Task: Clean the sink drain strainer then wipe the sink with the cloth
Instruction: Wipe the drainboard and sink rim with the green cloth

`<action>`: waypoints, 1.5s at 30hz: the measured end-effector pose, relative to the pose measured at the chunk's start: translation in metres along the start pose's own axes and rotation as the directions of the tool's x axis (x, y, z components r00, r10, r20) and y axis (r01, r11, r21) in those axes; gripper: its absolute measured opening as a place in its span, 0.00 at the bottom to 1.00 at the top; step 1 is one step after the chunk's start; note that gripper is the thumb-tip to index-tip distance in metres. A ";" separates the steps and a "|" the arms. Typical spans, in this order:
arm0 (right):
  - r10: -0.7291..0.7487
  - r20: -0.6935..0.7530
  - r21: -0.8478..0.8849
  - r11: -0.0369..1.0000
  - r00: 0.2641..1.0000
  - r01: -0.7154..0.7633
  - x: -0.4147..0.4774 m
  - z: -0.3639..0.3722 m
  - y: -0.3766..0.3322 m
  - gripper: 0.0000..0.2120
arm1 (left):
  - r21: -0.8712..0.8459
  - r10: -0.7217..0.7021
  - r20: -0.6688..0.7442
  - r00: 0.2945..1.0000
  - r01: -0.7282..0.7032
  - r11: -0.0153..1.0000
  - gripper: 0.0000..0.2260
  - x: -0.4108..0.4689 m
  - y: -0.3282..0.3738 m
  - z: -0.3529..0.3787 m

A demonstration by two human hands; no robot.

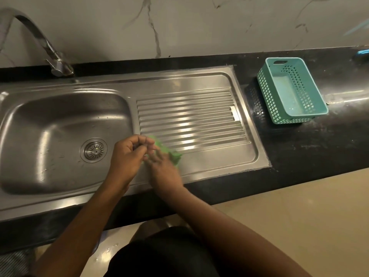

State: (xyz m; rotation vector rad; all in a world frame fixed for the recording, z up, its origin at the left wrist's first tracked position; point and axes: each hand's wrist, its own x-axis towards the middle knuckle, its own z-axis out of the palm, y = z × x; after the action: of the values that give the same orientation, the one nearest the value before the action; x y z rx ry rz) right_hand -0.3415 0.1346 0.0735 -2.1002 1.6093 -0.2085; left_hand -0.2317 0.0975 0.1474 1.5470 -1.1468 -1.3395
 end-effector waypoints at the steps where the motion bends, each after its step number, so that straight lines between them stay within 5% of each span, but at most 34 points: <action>1: -0.066 0.032 0.015 0.998 0.997 0.065 0.003 0.004 -0.013 0.20 | 0.002 0.009 -0.006 1.000 -0.009 1.000 0.17 -0.001 0.002 0.001; 4: -0.187 0.058 0.048 0.982 0.981 0.185 0.002 0.000 -0.023 0.14 | 0.015 0.018 -0.019 1.000 -0.018 1.000 0.17 -0.002 0.006 0.004; 8: -0.256 0.063 0.035 0.967 0.965 0.254 -0.013 -0.012 0.021 0.23 | 0.007 0.011 0.010 1.000 -0.011 1.000 0.14 0.002 0.008 0.012; 14: 0.175 -0.087 -0.002 0.984 0.981 -0.176 -0.063 -0.058 0.139 0.26 | 0.032 0.018 0.058 0.998 -0.020 0.999 0.16 0.004 0.005 0.022; 19: 0.410 -0.197 -0.038 0.905 0.891 -0.425 -0.098 -0.105 0.209 0.31 | 0.037 0.018 0.069 0.997 -0.021 0.999 0.16 0.003 0.005 0.031; 23: 0.539 -0.305 0.036 0.830 0.785 -0.556 -0.089 -0.088 0.179 0.24 | 0.045 0.014 0.076 0.997 -0.017 0.999 0.15 0.002 0.006 0.033; 26: 0.447 -0.265 0.001 0.886 0.854 -0.464 -0.083 -0.055 0.134 0.22 | 0.042 0.019 0.082 0.996 -0.022 0.999 0.16 0.002 0.007 0.032; 31: 0.084 -0.042 0.039 0.996 0.996 -0.083 -0.051 -0.003 0.034 0.23 | 0.048 0.010 0.095 0.995 -0.015 0.999 0.16 0.007 0.007 0.033; 38: -0.231 0.120 0.066 0.972 0.965 0.225 -0.031 0.008 -0.010 0.20 | 0.085 0.032 0.092 0.995 -0.040 0.996 0.14 0.005 0.009 0.034; 41: -0.222 0.074 0.036 0.975 0.972 0.220 -0.049 -0.008 0.028 0.21 | 0.050 0.014 0.075 0.997 -0.018 0.999 0.16 0.004 0.007 0.044; 45: -0.026 -0.080 -0.082 0.996 0.996 0.019 -0.090 -0.035 0.106 0.21 | 0.039 0.005 0.084 0.996 -0.008 0.999 0.18 0.004 0.005 0.059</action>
State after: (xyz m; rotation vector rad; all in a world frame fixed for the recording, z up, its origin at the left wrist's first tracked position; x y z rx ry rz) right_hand -0.4741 0.1888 0.0703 -2.1984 1.6670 -0.2421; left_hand -0.2911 0.0923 0.1425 1.5255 -1.2354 -1.3967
